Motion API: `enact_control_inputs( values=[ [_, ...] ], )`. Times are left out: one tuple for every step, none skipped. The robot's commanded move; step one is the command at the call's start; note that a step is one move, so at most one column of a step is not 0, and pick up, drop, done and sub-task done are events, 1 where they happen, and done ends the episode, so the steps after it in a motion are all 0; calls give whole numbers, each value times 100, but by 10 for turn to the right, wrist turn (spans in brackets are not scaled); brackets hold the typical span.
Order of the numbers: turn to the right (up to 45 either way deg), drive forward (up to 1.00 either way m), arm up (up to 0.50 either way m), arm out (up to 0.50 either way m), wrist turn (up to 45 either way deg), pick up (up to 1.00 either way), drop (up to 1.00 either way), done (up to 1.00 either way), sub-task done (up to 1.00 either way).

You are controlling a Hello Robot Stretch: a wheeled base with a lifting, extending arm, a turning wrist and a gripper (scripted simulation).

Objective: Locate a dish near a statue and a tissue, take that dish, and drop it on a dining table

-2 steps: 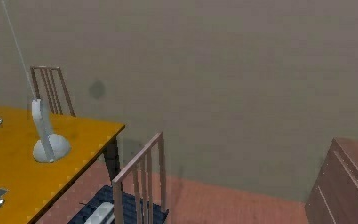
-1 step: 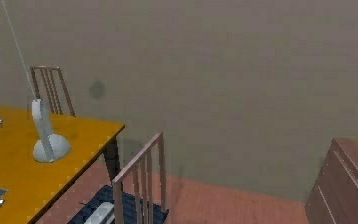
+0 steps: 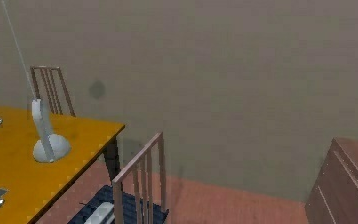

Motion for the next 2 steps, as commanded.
enact_control_inputs(
  values=[
    [0,0,0,44,0,0,0,0,0],
    [0,0,0,0,450,0,0,0,0]
  ],
)
